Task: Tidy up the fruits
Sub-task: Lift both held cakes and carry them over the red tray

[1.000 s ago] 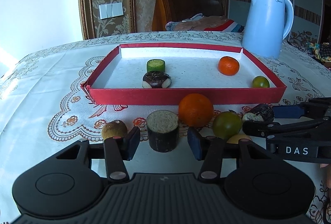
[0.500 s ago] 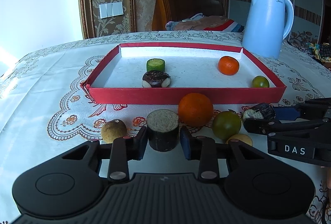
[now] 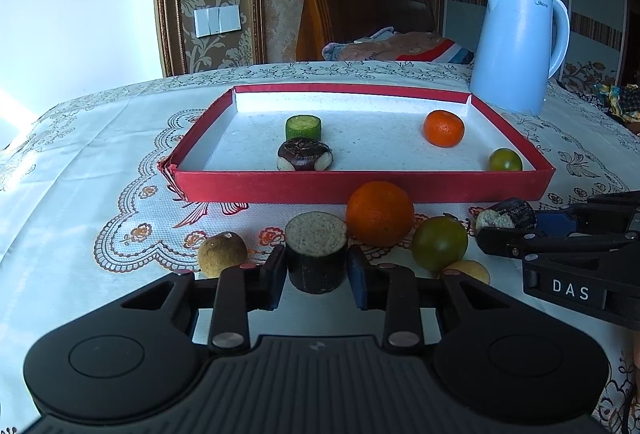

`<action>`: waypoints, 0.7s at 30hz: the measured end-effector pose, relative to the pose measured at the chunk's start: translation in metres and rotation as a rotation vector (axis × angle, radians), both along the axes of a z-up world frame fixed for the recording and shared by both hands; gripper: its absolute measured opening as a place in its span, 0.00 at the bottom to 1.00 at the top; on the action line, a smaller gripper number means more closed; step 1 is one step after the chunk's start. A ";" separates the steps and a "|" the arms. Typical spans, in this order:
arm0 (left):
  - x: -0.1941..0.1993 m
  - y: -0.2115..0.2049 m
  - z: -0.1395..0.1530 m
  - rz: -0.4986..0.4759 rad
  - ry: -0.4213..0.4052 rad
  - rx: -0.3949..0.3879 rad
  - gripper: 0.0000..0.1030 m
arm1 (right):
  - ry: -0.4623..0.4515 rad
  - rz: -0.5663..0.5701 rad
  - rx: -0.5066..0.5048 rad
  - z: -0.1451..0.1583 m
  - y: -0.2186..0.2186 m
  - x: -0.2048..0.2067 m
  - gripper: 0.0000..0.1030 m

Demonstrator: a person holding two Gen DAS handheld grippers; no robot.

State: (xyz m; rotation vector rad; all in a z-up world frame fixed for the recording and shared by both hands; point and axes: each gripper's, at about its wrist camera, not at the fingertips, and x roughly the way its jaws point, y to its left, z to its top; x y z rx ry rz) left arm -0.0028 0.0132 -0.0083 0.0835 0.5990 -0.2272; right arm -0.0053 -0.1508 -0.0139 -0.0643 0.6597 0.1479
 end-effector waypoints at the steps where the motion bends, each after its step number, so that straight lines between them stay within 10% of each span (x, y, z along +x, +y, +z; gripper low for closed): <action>1: 0.000 0.000 0.000 0.001 -0.002 -0.001 0.31 | -0.001 -0.002 0.001 0.000 0.000 0.000 0.27; 21: -0.009 0.004 0.007 0.003 -0.056 -0.035 0.31 | -0.075 -0.040 0.056 0.009 -0.010 -0.009 0.27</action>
